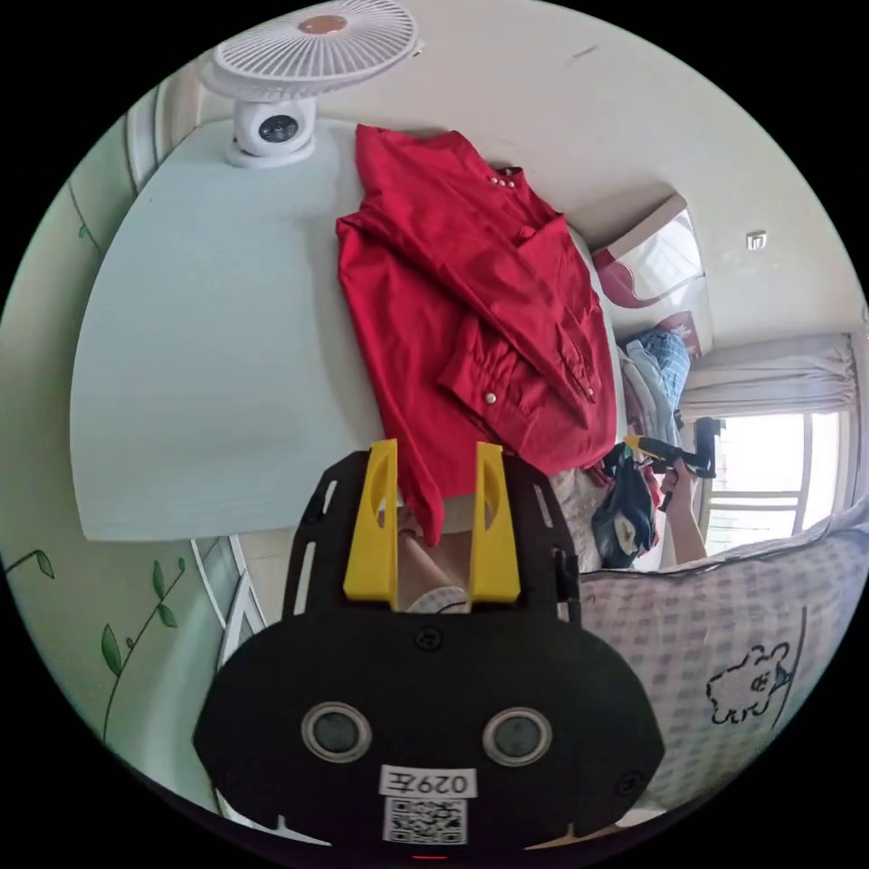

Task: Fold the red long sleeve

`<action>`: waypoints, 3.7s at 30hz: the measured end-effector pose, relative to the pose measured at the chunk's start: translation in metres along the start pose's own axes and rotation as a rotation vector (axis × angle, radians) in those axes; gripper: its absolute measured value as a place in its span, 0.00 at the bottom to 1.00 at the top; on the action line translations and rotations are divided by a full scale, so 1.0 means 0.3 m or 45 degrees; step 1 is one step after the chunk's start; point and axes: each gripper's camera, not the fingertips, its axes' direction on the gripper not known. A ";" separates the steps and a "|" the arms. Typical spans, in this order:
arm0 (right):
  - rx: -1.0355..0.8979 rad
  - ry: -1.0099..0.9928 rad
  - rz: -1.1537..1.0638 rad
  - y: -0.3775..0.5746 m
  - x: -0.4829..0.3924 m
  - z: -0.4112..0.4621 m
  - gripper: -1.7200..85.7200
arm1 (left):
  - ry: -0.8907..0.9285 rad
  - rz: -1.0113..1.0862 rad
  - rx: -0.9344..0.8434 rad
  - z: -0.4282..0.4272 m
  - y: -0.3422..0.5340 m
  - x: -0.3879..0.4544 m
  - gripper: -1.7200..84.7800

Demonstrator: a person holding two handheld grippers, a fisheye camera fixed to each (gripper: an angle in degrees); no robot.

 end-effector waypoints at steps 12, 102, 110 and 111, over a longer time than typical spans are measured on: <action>-0.051 -0.685 0.036 0.085 0.246 0.084 0.05 | 0.182 -0.203 -0.110 0.151 0.189 -0.086 0.12; -0.061 -0.383 -0.223 0.011 -0.026 0.075 0.03 | -0.276 0.345 -0.447 0.544 -0.343 0.774 0.01; -0.052 0.040 -0.295 -0.436 -0.236 0.176 0.02 | -0.241 0.319 -0.468 0.561 -0.380 0.768 0.01; -0.073 0.061 -0.298 -0.466 -0.249 0.198 0.02 | -0.239 0.317 -0.470 0.562 -0.383 0.767 0.01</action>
